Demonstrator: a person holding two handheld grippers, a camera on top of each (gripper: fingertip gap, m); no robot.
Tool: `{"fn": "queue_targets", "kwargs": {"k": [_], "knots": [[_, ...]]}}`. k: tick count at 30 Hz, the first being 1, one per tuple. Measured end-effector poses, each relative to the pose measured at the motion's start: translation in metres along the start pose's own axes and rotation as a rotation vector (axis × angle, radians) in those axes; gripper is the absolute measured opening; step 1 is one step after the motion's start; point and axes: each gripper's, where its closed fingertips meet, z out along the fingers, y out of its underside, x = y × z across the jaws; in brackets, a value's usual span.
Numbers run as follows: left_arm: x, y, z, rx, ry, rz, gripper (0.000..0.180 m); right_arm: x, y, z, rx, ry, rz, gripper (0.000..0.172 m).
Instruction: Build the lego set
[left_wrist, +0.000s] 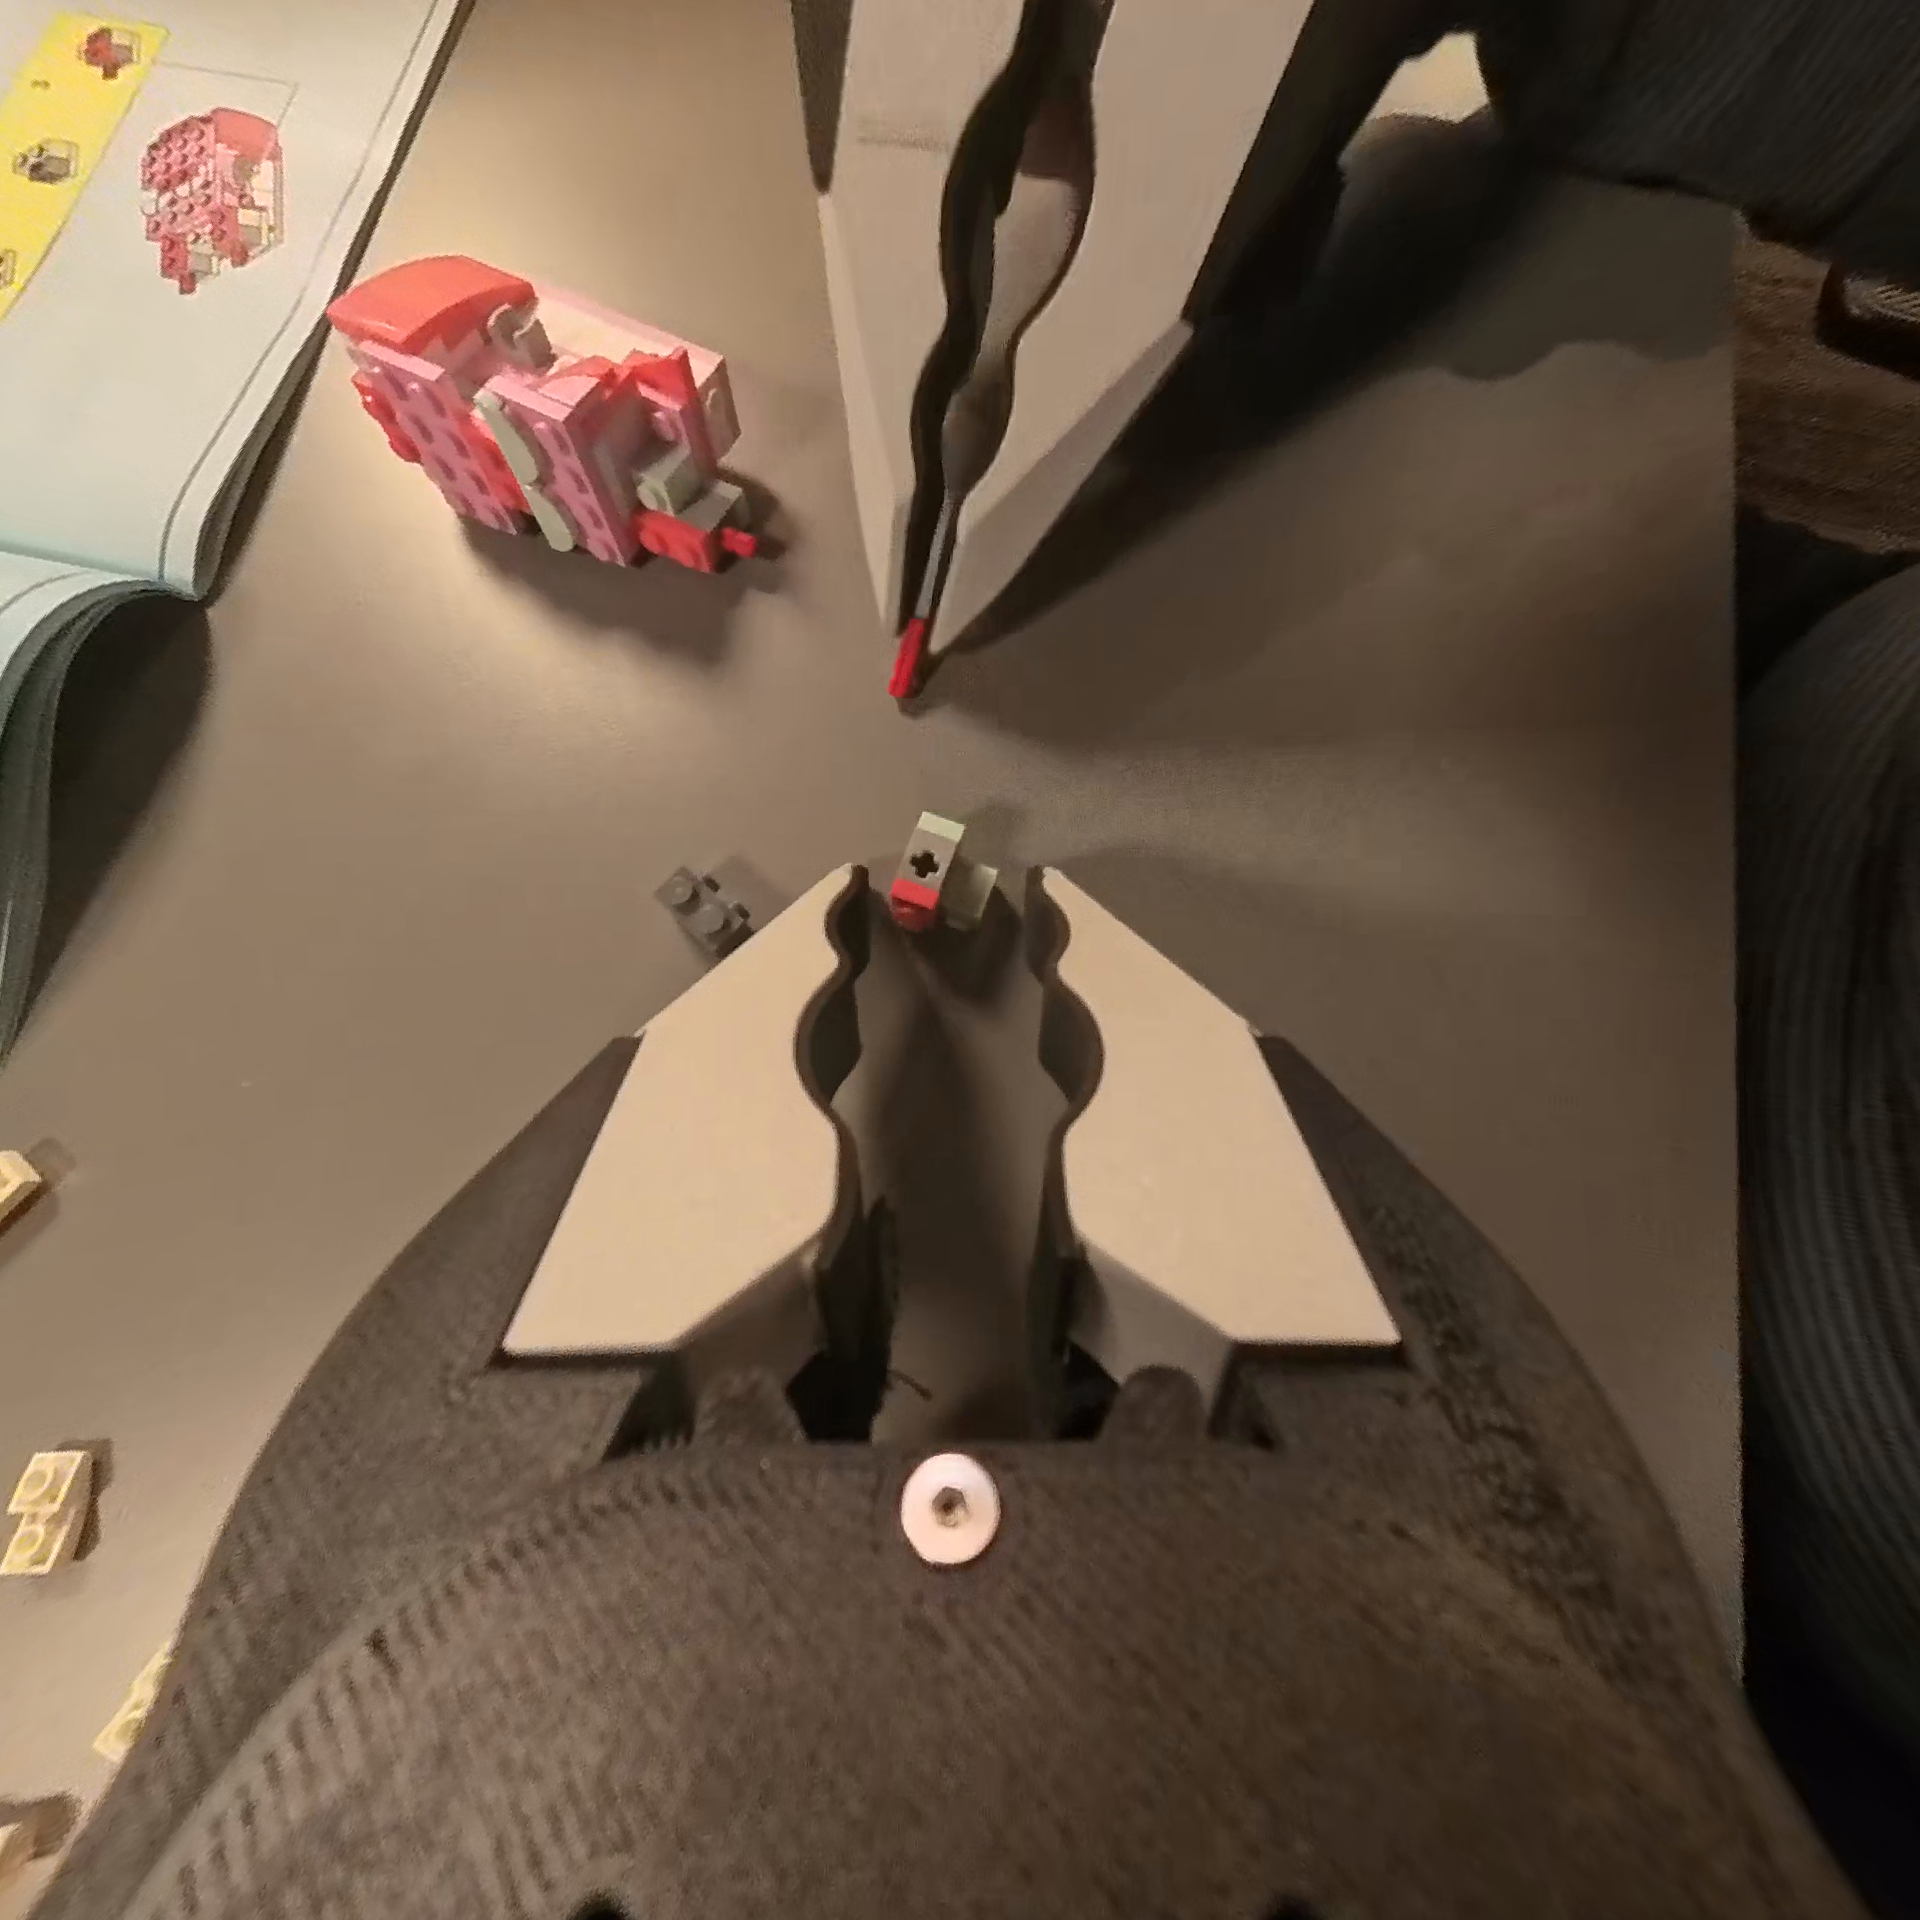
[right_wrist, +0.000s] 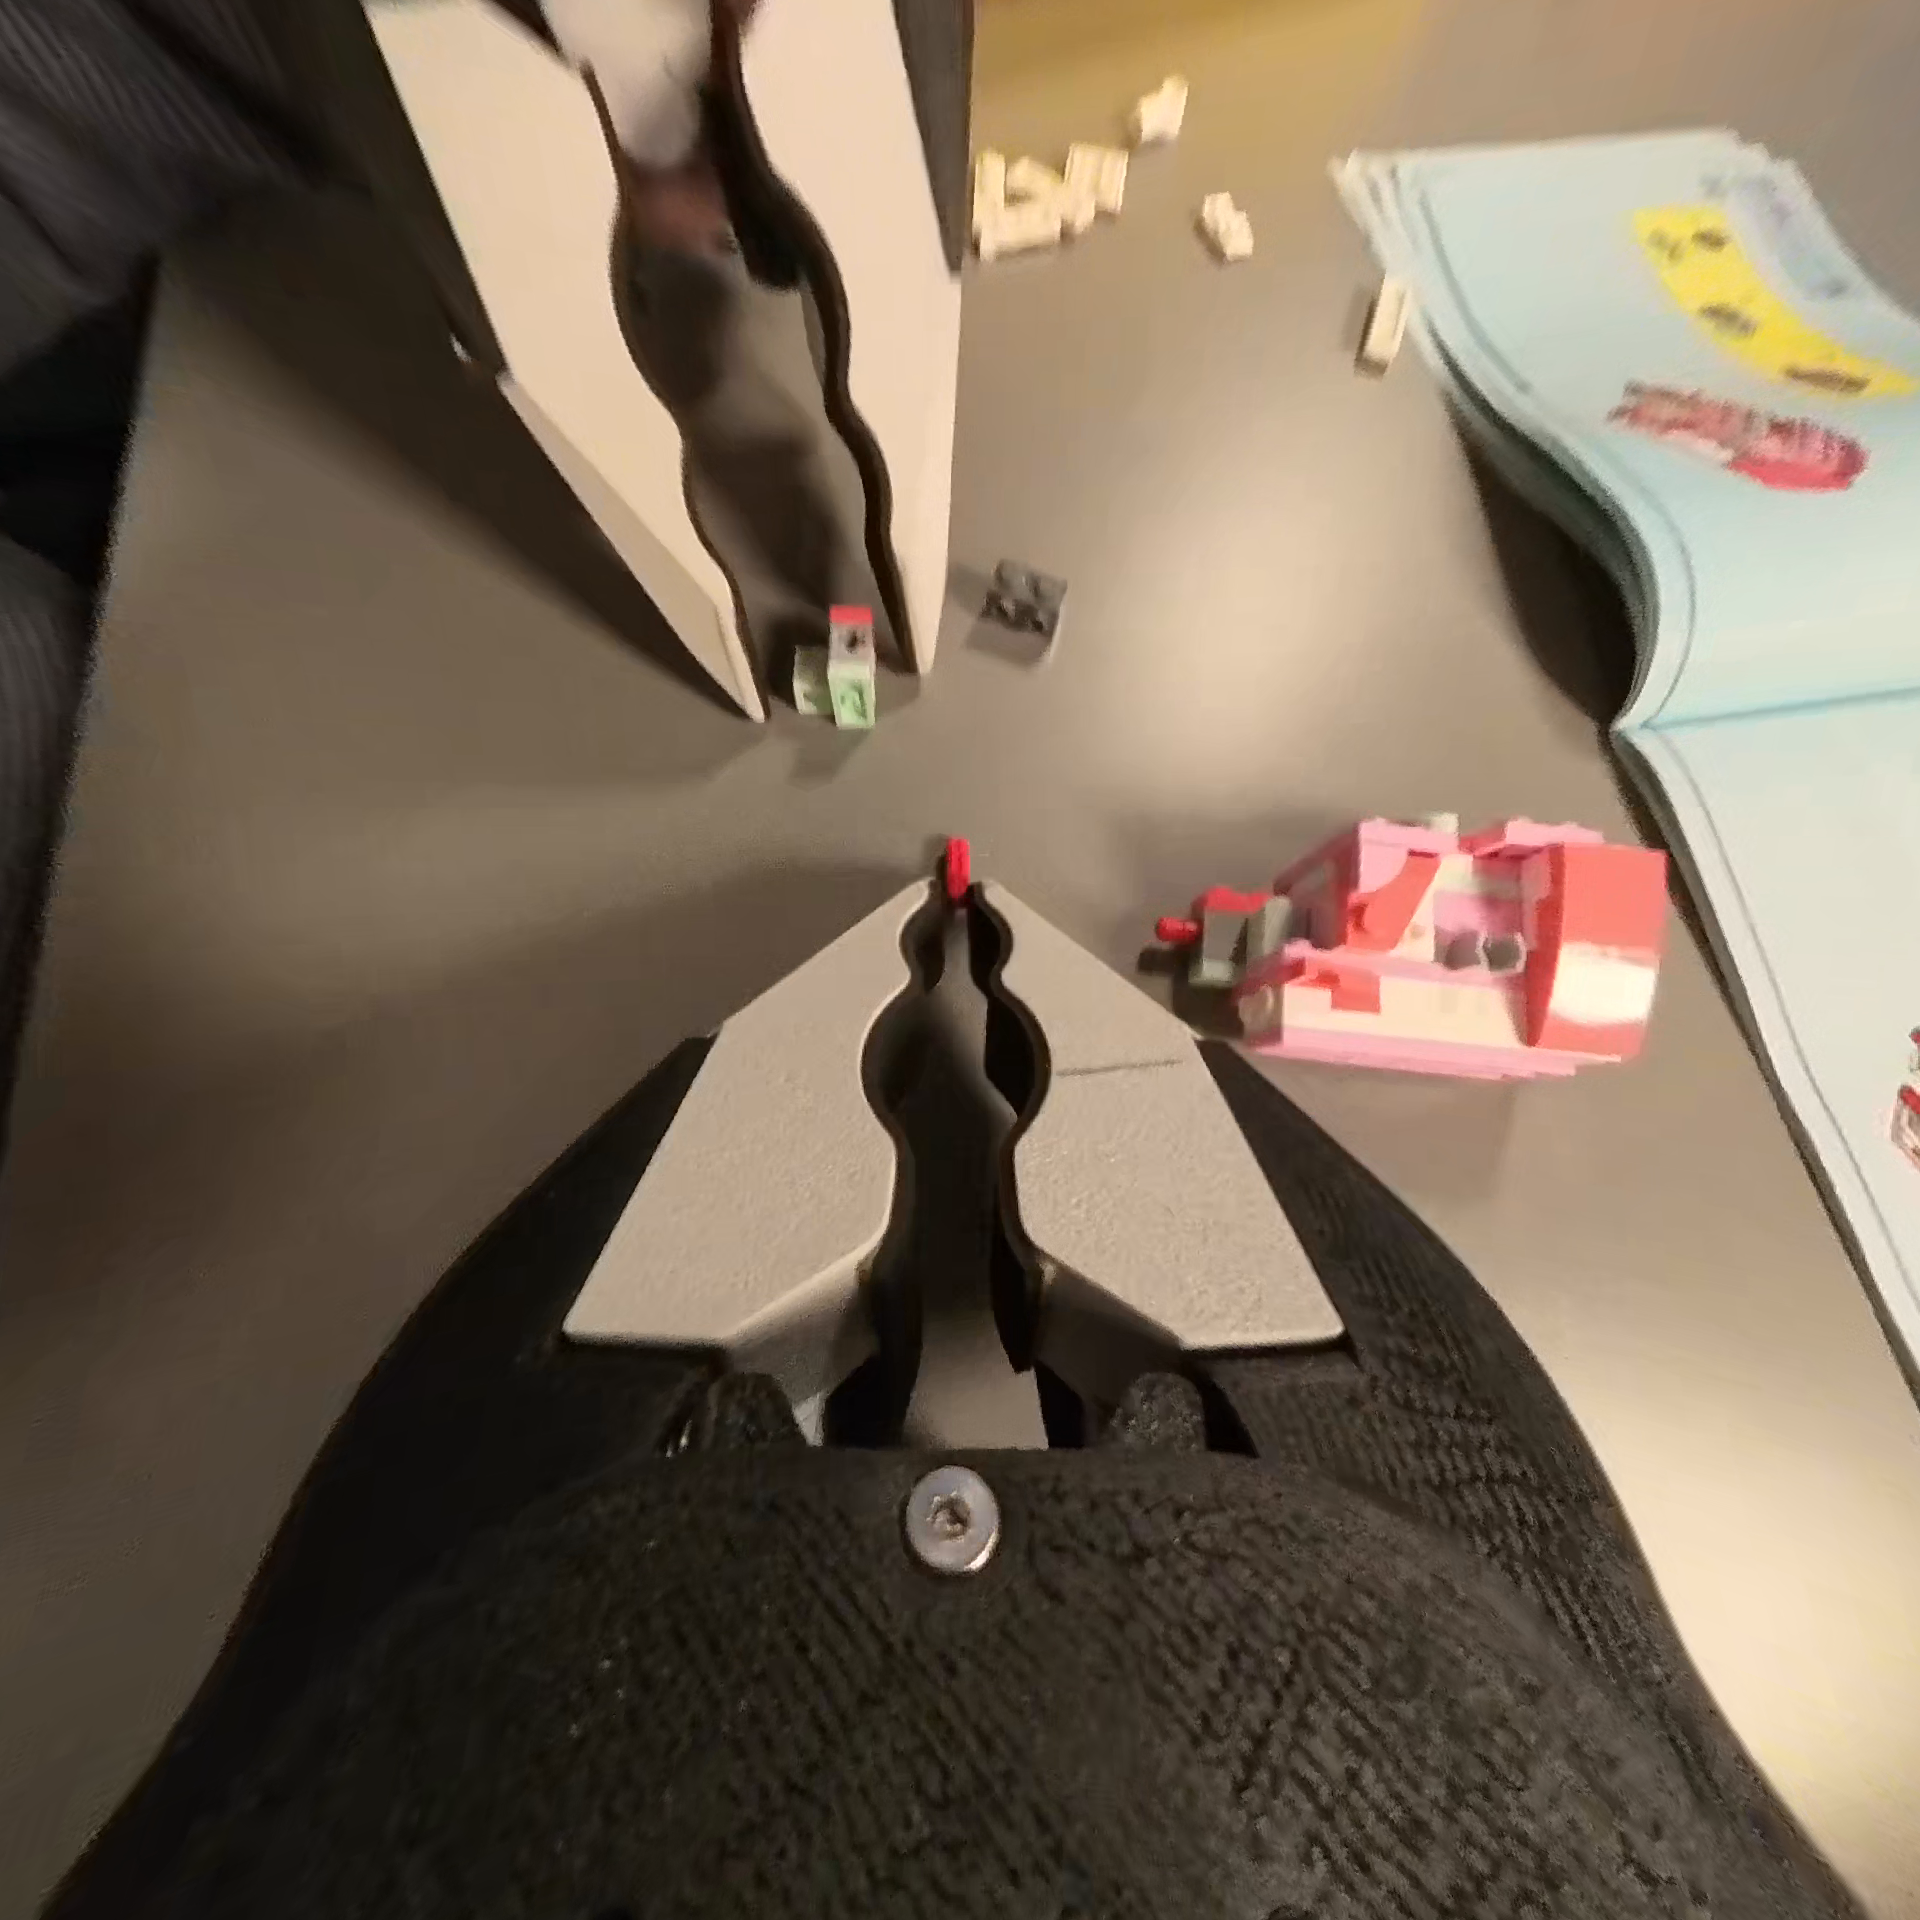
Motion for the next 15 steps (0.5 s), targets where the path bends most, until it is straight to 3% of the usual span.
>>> {"fn": "queue_targets", "kwargs": {"k": [4, 8, 12, 15], "knots": [[-0.004, 0.001, -0.002, -0.017, -0.037, 0.028, 0.032, -0.001, 0.004, -0.001, -0.015, -0.015, 0.021, 0.005], [-0.004, -0.004, -0.008, 0.008, -0.057, 0.052, 0.039, 0.003, 0.005, -0.005, -0.010, -0.004, 0.025, 0.024], [-0.013, -0.002, -0.013, 0.011, -0.113, 0.029, 0.052, -0.006, -0.019, -0.003, 0.097, -0.025, 0.021, 0.016], [-0.016, 0.006, -0.018, -0.046, -0.148, 0.038, 0.058, -0.016, -0.024, 0.012, 0.075, -0.038, 0.008, 0.018]]}}
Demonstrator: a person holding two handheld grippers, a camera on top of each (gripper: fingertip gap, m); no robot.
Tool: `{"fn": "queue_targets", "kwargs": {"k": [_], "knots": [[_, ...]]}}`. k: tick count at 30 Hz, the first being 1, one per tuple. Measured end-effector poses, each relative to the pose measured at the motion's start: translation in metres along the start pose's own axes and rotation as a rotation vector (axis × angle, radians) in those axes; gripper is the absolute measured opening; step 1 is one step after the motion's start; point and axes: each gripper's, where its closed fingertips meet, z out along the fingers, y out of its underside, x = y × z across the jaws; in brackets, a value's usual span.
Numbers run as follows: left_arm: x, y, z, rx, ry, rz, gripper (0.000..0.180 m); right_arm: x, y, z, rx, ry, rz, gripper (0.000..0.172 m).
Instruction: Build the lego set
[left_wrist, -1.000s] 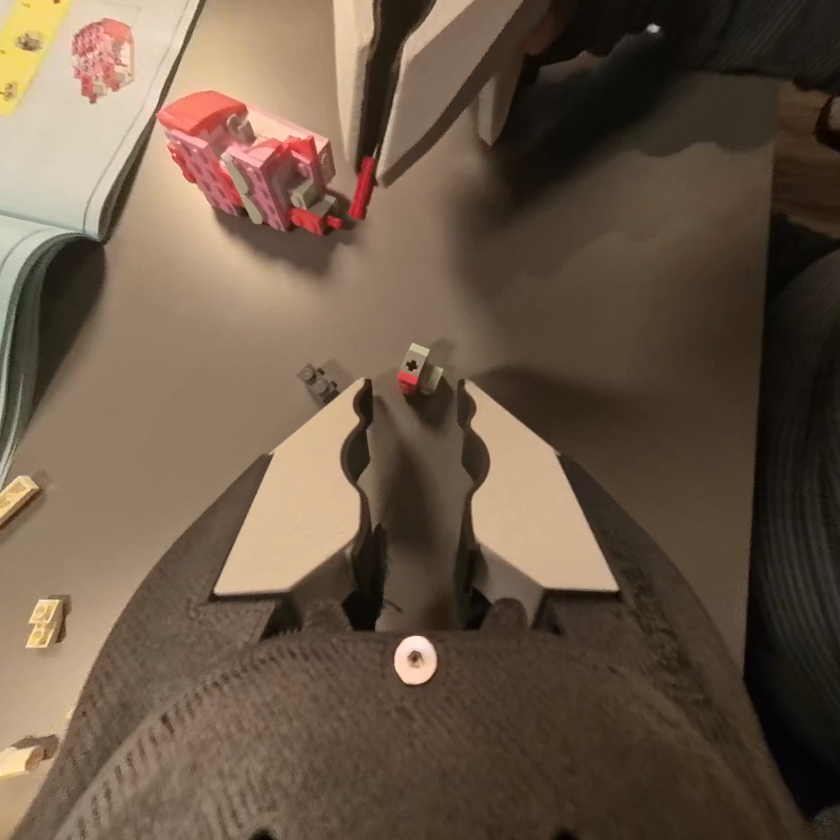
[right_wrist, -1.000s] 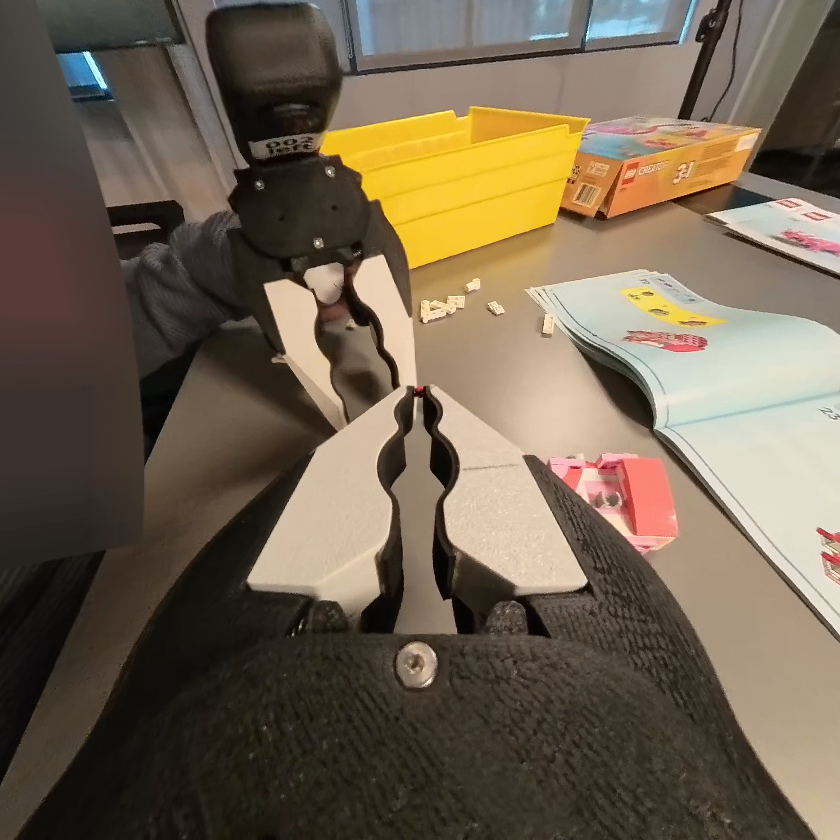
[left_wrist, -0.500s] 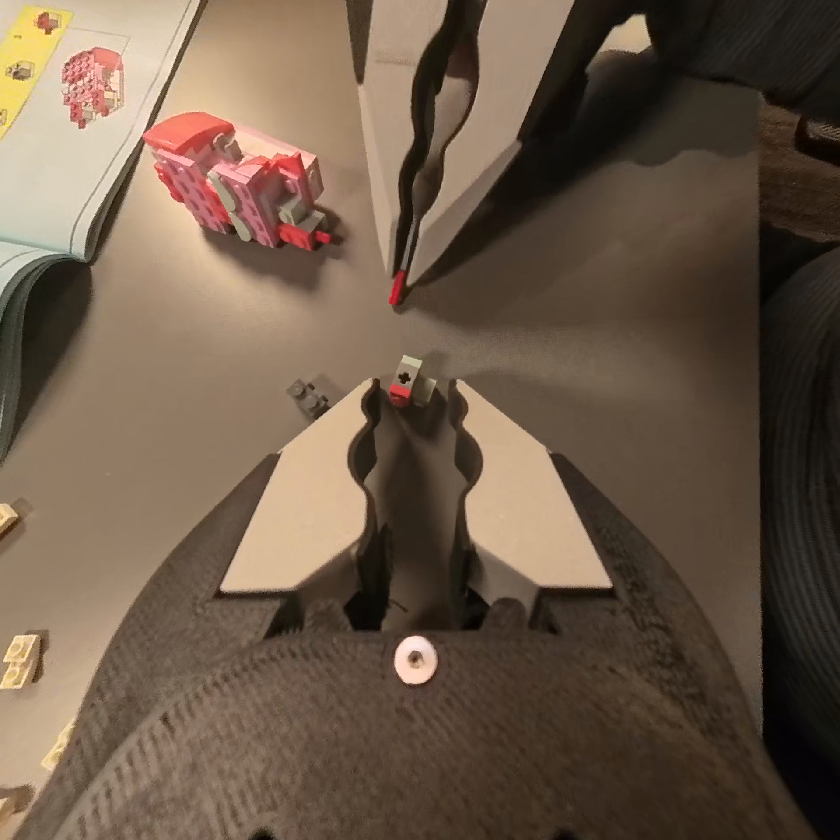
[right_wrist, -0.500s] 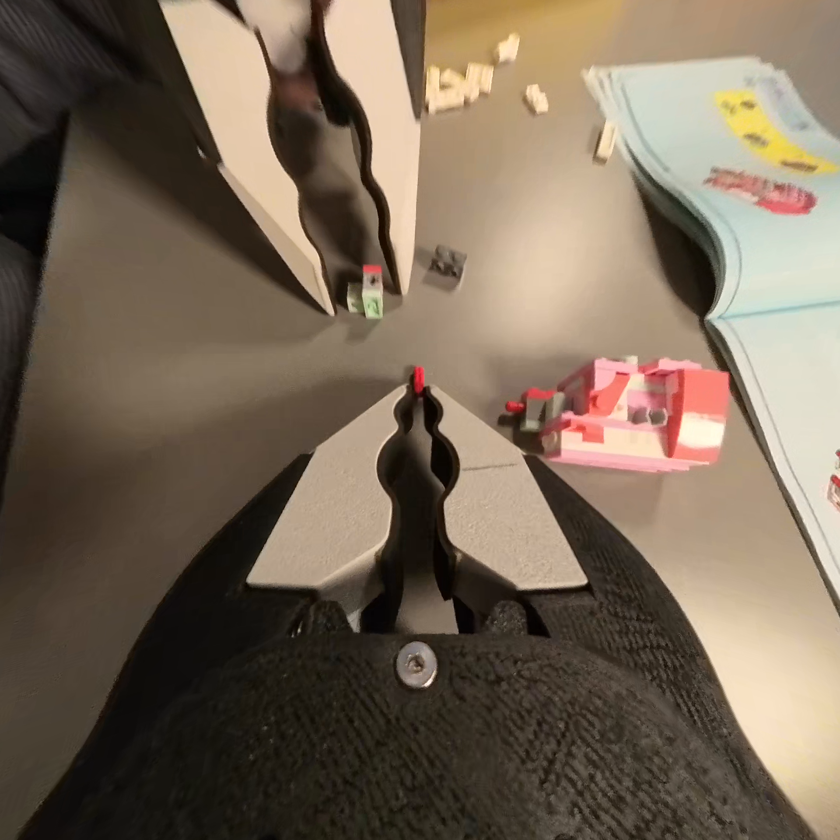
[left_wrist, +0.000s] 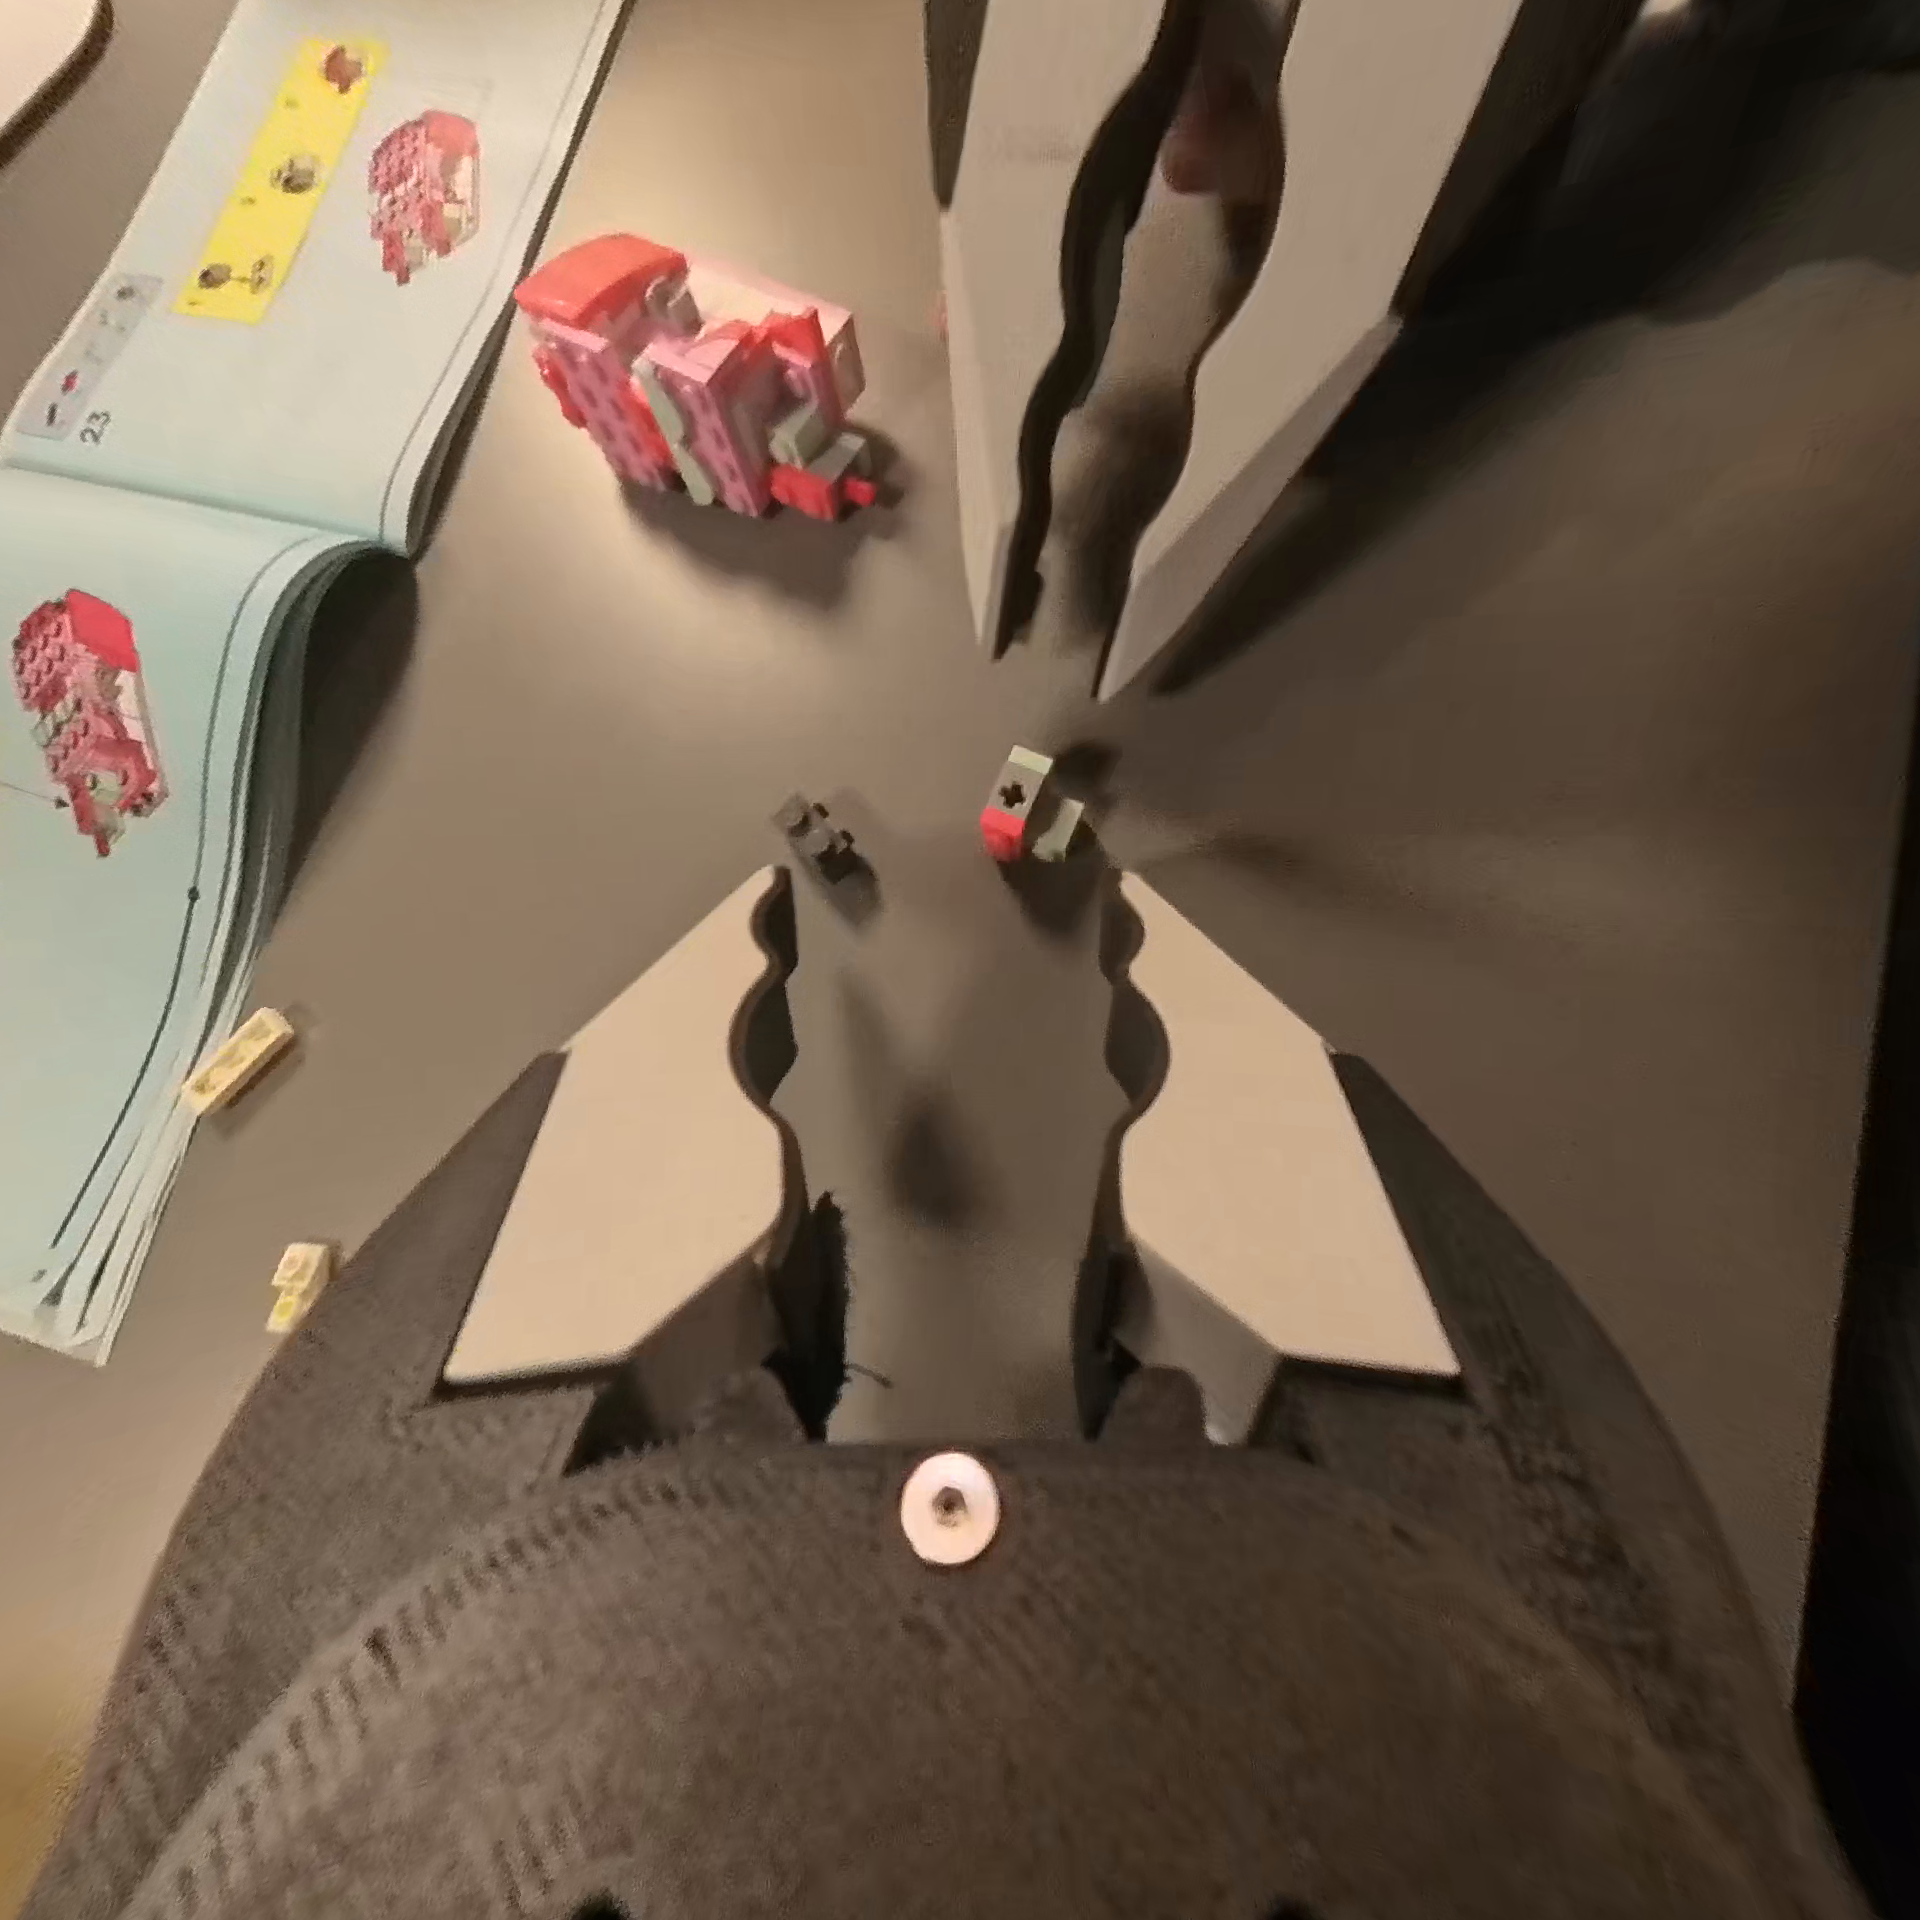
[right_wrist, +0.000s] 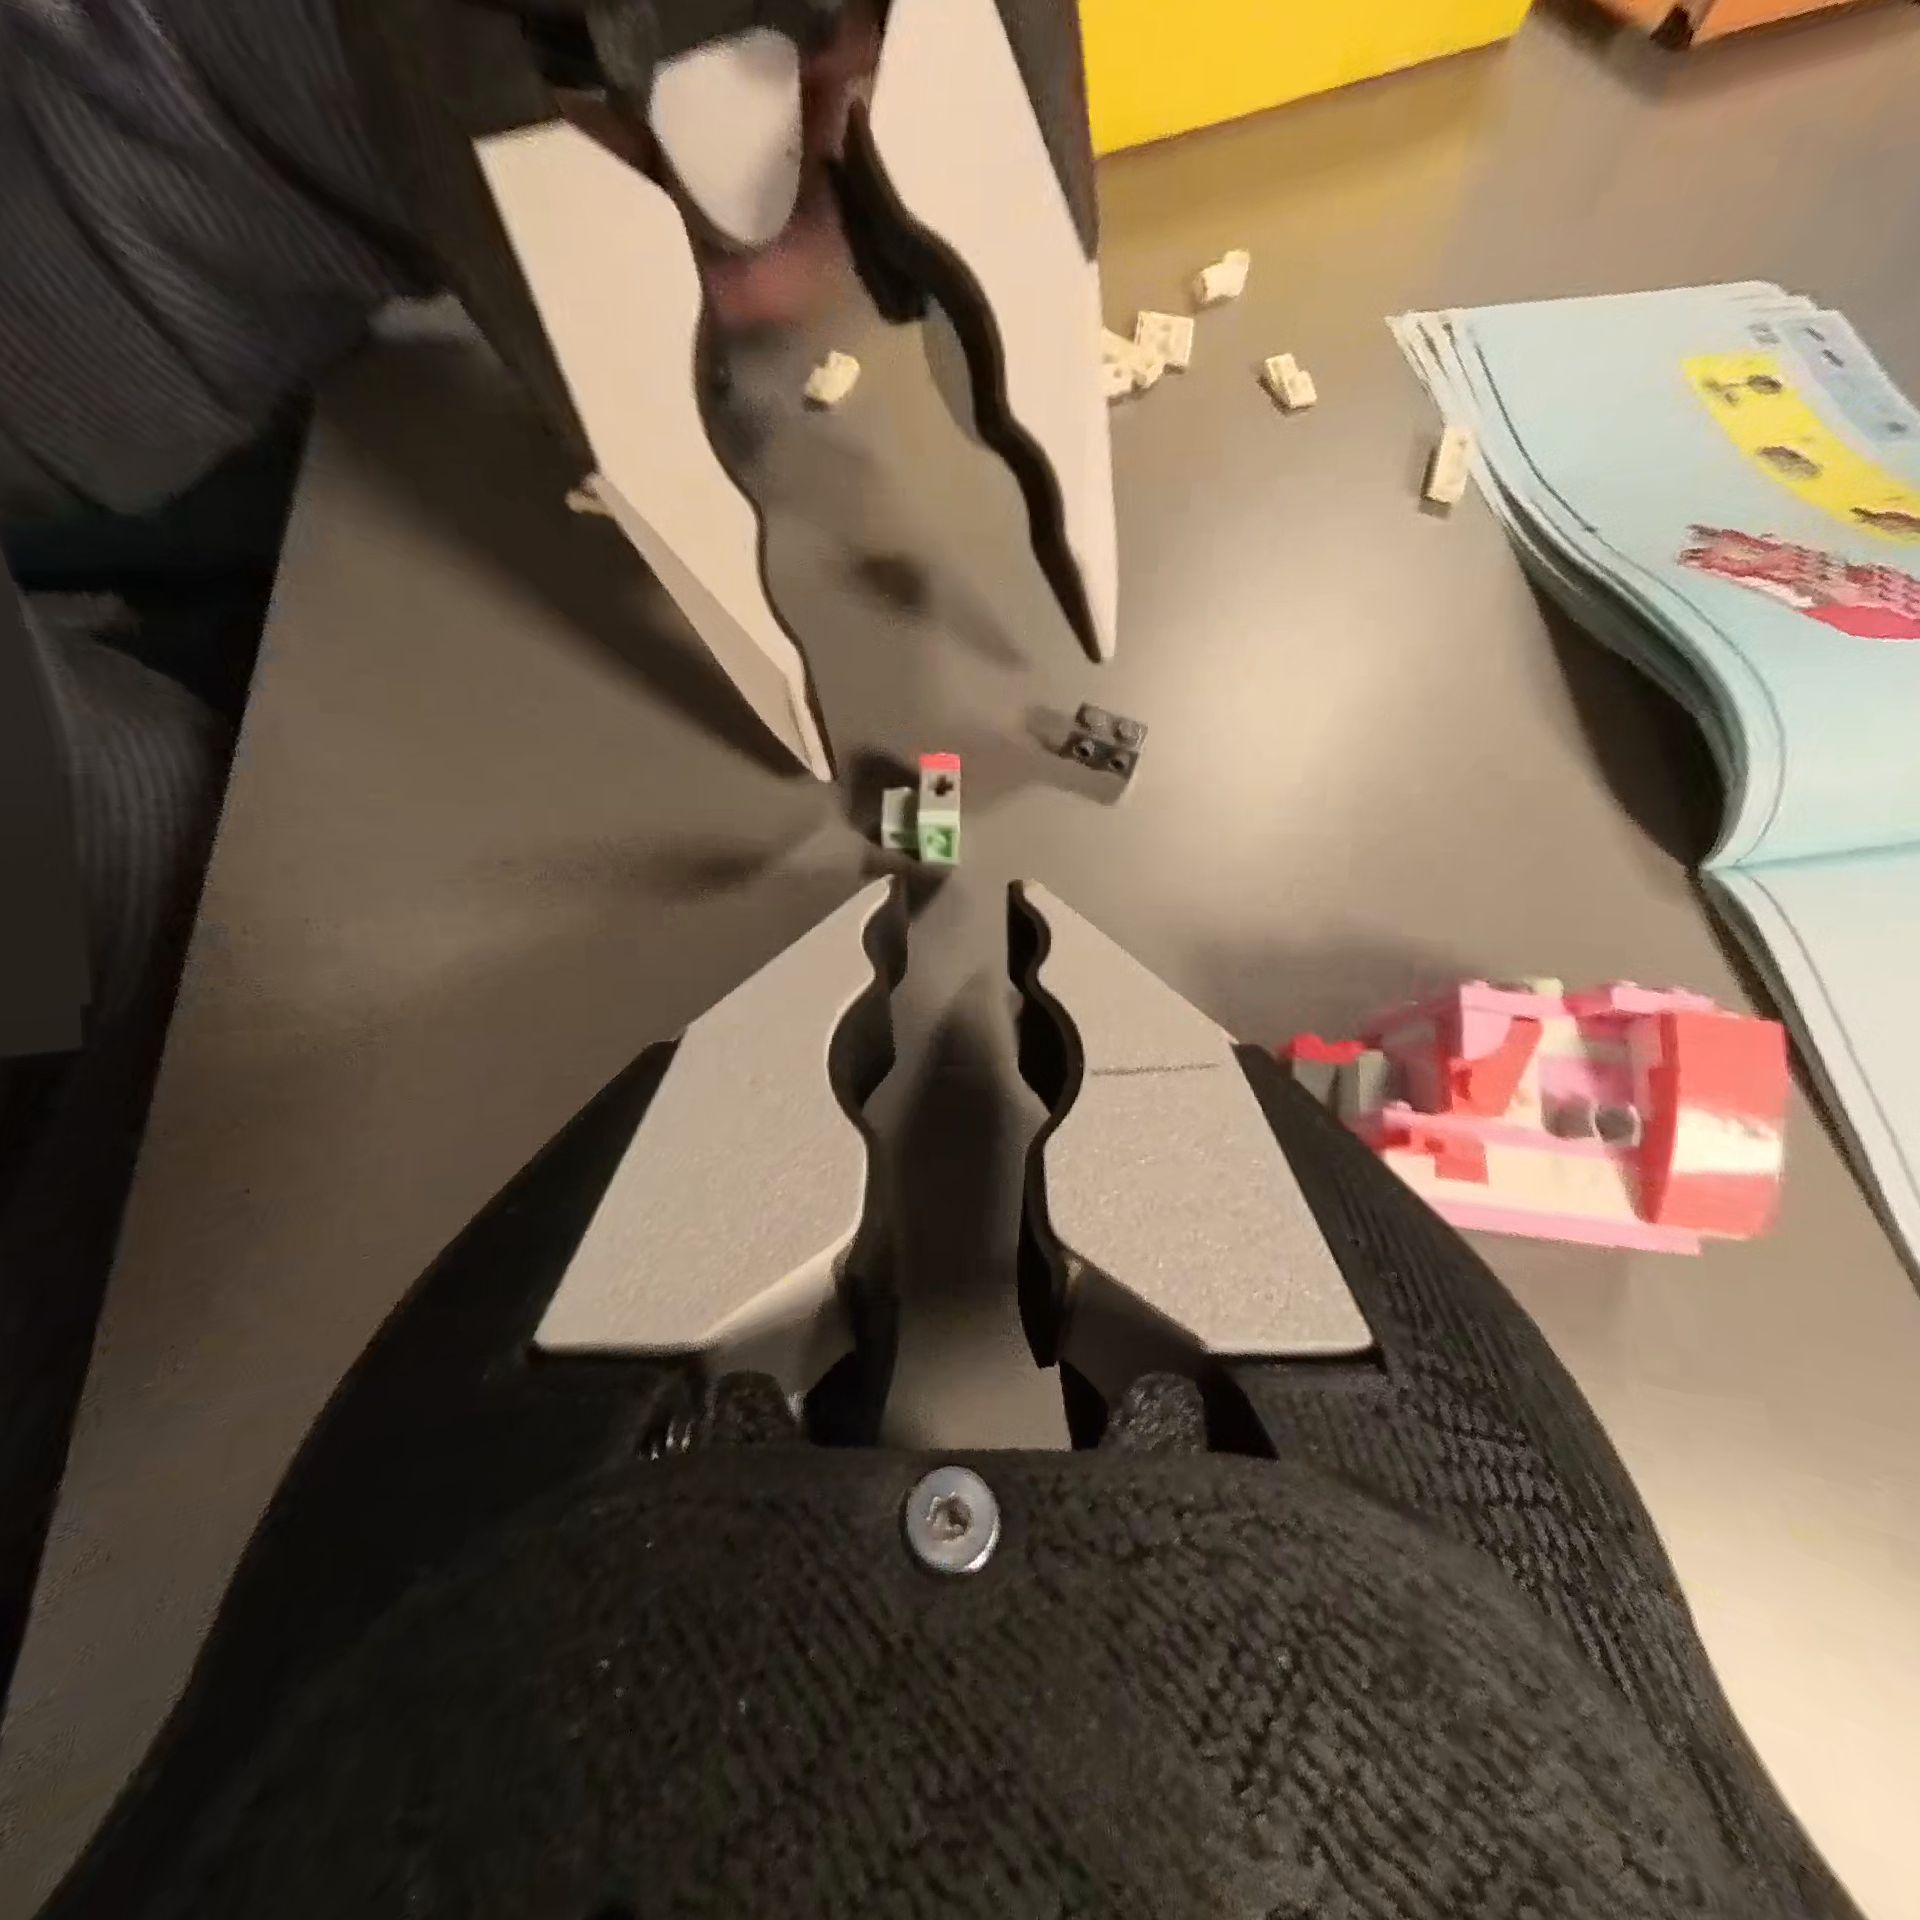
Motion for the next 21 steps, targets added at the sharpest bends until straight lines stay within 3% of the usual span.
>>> {"fn": "queue_targets", "kwargs": {"k": [5, 13, 17, 21], "knots": [[0.005, -0.008, -0.007, 0.031, 0.014, 0.003, 0.058, 0.001, -0.015, 0.007, 0.049, 0.049, -0.026, 0.015], [0.017, -0.003, -0.007, -0.046, -0.026, 0.047, 0.059, -0.002, -0.016, 0.016, 0.028, 0.040, -0.024, 0.006], [0.016, -0.001, -0.007, -0.065, -0.032, 0.046, 0.058, -0.002, -0.020, 0.014, 0.056, 0.047, -0.021, 0.012], [0.013, 0.000, -0.007, -0.078, -0.034, 0.044, 0.058, -0.002, -0.011, 0.023, -0.026, 0.025, 0.015, 0.012]]}}
